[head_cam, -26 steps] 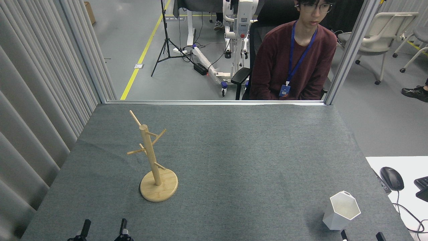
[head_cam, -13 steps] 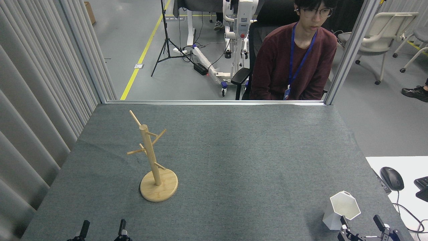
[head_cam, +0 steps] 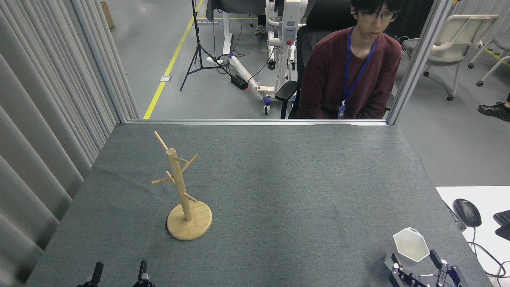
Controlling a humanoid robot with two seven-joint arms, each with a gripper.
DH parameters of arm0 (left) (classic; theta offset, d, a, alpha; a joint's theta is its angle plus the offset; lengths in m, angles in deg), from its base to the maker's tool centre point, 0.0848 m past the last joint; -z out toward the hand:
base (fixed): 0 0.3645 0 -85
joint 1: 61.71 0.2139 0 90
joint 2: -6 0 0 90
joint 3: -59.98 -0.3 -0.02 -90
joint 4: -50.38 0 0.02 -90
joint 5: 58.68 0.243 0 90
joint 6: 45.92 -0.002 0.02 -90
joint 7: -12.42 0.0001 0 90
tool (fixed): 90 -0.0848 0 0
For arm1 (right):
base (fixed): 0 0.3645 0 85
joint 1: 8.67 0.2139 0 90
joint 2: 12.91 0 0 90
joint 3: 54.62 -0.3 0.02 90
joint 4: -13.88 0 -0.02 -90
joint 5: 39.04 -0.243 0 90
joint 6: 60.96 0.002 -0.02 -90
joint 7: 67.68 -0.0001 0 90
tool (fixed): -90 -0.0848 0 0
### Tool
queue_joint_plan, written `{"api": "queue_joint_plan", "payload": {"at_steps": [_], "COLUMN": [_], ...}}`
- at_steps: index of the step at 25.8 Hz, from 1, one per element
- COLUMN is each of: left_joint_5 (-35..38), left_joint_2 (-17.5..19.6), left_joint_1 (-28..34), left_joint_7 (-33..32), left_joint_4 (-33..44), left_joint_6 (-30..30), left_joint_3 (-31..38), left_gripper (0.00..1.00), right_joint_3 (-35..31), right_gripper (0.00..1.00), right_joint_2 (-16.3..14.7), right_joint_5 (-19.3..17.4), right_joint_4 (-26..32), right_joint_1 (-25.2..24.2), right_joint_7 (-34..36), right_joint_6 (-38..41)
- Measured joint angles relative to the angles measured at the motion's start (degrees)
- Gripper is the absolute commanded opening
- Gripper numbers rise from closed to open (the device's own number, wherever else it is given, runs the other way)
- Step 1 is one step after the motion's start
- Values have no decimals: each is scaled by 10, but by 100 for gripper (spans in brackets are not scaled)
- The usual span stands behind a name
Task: Hang cup on storage rack
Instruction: 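Reach the right gripper to the white hexagonal cup and grasp it, then lift the cup with the right gripper and carry it toward the left gripper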
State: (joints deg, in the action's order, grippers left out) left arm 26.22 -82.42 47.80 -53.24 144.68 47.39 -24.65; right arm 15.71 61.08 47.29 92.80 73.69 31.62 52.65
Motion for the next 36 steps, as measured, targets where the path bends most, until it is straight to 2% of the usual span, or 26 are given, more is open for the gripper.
{"api": "queue_joint_plan", "payload": {"at_steps": [21,22,24,26,32,36], "left_joint_5": [1,1,1,1,2,10], "left_joint_2": [1,1,1,1,1,-2], "left_joint_1": [0,0,0,0,0,-4], "left_joint_7": [4,4,4,4,3,3], "left_joint_4": [1,2,3,3,4,4], "left_joint_6": [2,2,2,2,2,6], "left_joint_3": [7,7,8,8,7,-12], "left_gripper": [99,99,99,99,99,99], "right_joint_3": [5,5,5,5,5,3], "right_gripper": [98,97,81,70,67,67], "right_joint_2": [1,1,1,0,0,-1], "right_joint_5": [8,8,8,9,6,5], "right_joint_4": [-60,-63,-67,-68,-62,-26], "right_joint_1": [44,45,48,48,49,50], "right_joint_7": [14,14,15,17,31,34], "right_joint_6": [-4,-4,-5,-5,2,4]}}
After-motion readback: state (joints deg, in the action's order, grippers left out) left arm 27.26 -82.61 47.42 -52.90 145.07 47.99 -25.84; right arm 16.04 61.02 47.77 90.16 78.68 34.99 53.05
